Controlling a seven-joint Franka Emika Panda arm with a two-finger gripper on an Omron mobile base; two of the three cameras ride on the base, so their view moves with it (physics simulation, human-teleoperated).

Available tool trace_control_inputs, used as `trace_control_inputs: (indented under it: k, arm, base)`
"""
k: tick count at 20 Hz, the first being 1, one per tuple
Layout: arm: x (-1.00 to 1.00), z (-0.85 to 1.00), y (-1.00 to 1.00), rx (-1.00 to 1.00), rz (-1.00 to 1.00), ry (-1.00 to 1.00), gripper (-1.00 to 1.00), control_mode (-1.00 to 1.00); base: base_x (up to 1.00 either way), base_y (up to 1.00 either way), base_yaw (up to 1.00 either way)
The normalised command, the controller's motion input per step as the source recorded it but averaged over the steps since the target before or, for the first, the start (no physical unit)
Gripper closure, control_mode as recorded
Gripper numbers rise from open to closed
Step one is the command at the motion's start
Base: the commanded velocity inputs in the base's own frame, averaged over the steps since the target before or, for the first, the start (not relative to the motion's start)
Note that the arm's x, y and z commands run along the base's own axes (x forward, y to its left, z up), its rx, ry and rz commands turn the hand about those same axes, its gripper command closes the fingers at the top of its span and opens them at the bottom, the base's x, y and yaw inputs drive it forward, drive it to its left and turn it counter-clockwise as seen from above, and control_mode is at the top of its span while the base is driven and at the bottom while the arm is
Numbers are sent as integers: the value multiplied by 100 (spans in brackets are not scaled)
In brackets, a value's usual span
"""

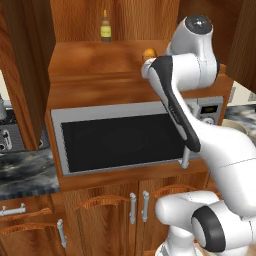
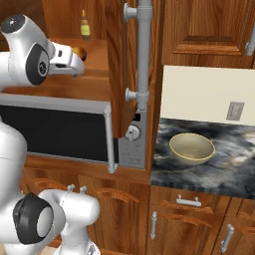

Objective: Pick the peach from the cabinet and place it in the bowl. Then pick the bowl and place it in the sink. Then turn on the sink facuet.

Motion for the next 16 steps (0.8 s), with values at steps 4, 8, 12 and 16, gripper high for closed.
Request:
trace_control_inputs:
  k: [4,8,12,16]
  arm:
    - [11,54,19,-1,-6,-21,-100,-100]
    - [32,16,10,0,-5,-8,-100,-100]
    - [45,0,0,0,-1,0,-100,-100]
    - [41,0,-1,2,0,0,-100,-100]
  base:
    - [0,0,0]
    - [0,0,0]
    - [0,0,0]
    - [0,0,0]
